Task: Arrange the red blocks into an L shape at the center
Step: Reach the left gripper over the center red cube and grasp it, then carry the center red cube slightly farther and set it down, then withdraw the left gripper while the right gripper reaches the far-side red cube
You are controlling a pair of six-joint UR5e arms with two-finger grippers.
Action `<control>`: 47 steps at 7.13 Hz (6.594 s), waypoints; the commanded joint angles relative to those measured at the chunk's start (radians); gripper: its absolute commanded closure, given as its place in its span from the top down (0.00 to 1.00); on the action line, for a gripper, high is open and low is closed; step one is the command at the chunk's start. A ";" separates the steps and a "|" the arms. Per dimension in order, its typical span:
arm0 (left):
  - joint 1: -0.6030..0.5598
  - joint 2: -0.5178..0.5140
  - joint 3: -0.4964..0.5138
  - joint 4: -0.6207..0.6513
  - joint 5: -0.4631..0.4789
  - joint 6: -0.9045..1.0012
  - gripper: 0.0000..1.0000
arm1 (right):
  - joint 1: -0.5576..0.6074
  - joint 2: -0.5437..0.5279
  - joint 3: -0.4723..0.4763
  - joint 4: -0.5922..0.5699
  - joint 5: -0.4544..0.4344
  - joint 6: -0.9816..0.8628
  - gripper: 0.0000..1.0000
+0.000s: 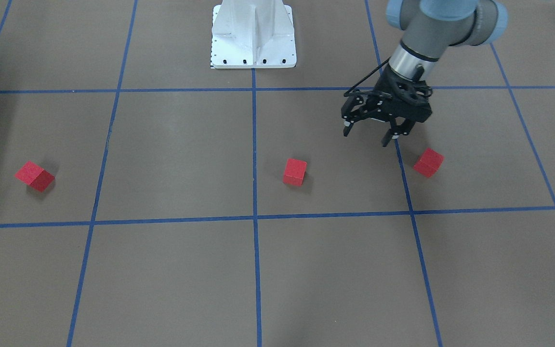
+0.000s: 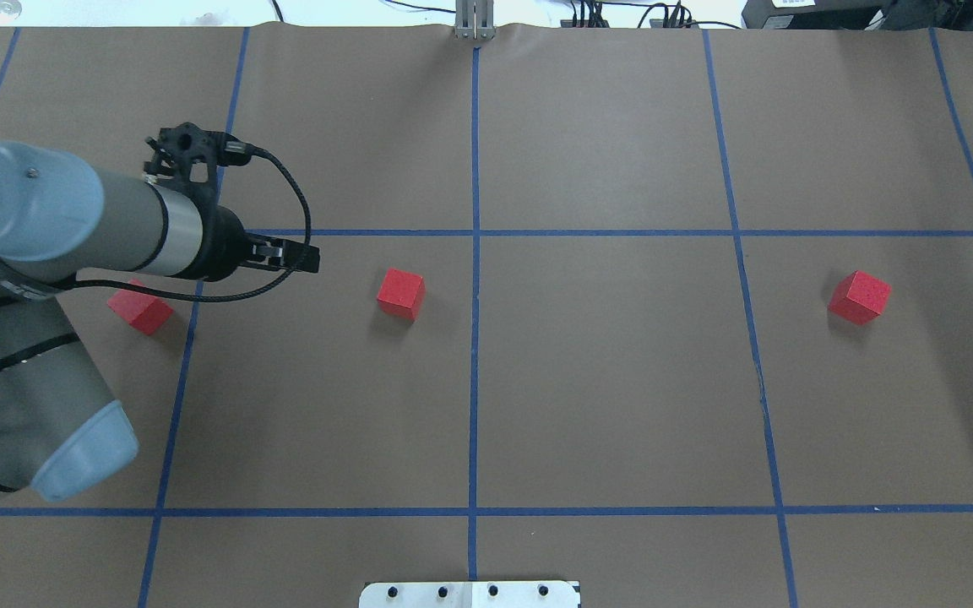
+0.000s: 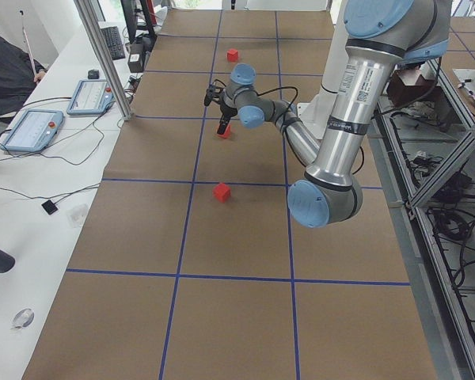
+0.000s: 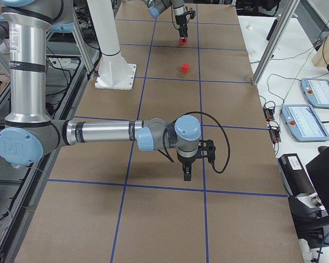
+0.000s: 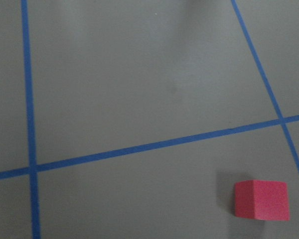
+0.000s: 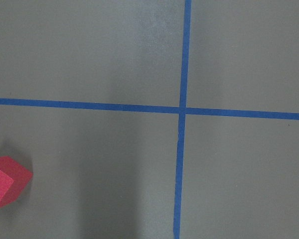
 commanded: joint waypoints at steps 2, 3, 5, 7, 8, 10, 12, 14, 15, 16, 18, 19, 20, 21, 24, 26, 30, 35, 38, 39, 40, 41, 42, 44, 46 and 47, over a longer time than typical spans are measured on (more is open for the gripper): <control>0.121 -0.160 0.152 0.033 0.134 -0.021 1.00 | 0.000 0.000 -0.002 0.000 0.000 -0.001 0.99; 0.126 -0.208 0.209 0.033 0.134 -0.021 1.00 | 0.001 0.000 -0.002 0.000 0.000 -0.001 0.99; 0.127 -0.237 0.260 0.029 0.140 -0.016 1.00 | 0.000 0.000 -0.003 -0.003 0.000 -0.001 0.99; 0.133 -0.239 0.281 0.025 0.145 -0.016 1.00 | 0.000 0.000 -0.006 -0.003 0.000 -0.001 0.99; 0.135 -0.241 0.289 0.025 0.146 -0.016 1.00 | 0.000 0.000 -0.014 -0.003 0.000 -0.003 0.99; 0.141 -0.276 0.336 0.024 0.148 -0.018 1.00 | 0.000 -0.002 -0.015 -0.003 0.000 -0.001 0.99; 0.153 -0.276 0.347 0.022 0.168 -0.013 1.00 | 0.000 0.000 -0.017 -0.003 0.000 -0.003 0.99; 0.153 -0.276 0.372 0.022 0.168 -0.008 1.00 | 0.000 0.000 -0.020 -0.003 0.000 -0.003 0.99; 0.153 -0.276 0.389 0.013 0.168 -0.008 1.00 | 0.000 0.000 -0.023 -0.003 0.000 -0.004 0.99; 0.157 -0.277 0.407 -0.017 0.168 -0.011 1.00 | 0.000 0.000 -0.025 -0.003 0.000 -0.004 0.99; 0.163 -0.287 0.432 -0.031 0.168 -0.016 0.93 | 0.000 0.000 -0.025 -0.003 0.000 -0.004 0.99; 0.163 -0.302 0.433 -0.030 0.169 -0.024 0.68 | 0.000 0.000 -0.025 -0.003 0.000 -0.003 0.99; 0.158 -0.302 0.421 -0.030 0.168 -0.057 0.01 | 0.000 0.000 -0.025 -0.003 0.000 -0.003 0.99; 0.147 -0.303 0.403 -0.031 0.162 -0.080 0.00 | 0.000 0.000 -0.025 -0.003 0.000 -0.001 0.99; 0.141 -0.369 0.412 -0.014 0.162 -0.182 0.00 | 0.000 -0.002 -0.026 -0.003 0.001 -0.001 0.99; 0.146 -0.516 0.560 0.047 0.162 -0.302 0.00 | 0.000 -0.003 -0.026 -0.003 0.001 -0.001 0.99; 0.152 -0.532 0.602 0.052 0.168 -0.303 0.00 | 0.000 -0.005 -0.026 -0.003 0.001 -0.001 0.99; 0.157 -0.521 0.620 0.067 0.174 -0.289 0.99 | 0.000 -0.005 -0.026 -0.003 0.001 -0.003 0.99; 0.150 -0.526 0.593 0.067 0.183 -0.288 1.00 | -0.003 0.011 -0.011 0.001 0.003 -0.007 0.99; 0.134 -0.524 0.553 0.071 0.177 -0.288 1.00 | -0.015 0.015 0.003 -0.003 0.003 -0.003 0.99; 0.102 -0.506 0.498 0.102 0.171 -0.269 1.00 | -0.047 0.017 0.012 0.021 0.003 0.000 0.99; 0.077 -0.471 0.425 0.160 0.162 -0.214 1.00 | -0.057 0.012 0.012 0.069 0.064 0.002 0.99; 0.025 -0.396 0.344 0.189 0.112 -0.162 1.00 | -0.106 0.006 0.014 0.163 0.089 -0.009 0.99; -0.090 -0.208 0.184 0.190 0.035 -0.038 1.00 | -0.238 -0.005 -0.009 0.395 0.087 0.000 0.99; -0.184 -0.114 0.133 0.190 -0.028 0.069 1.00 | -0.424 0.003 -0.008 0.497 0.002 -0.012 0.99; -0.198 -0.097 0.131 0.187 -0.035 0.073 1.00 | -0.486 0.005 -0.009 0.502 -0.068 -0.015 0.99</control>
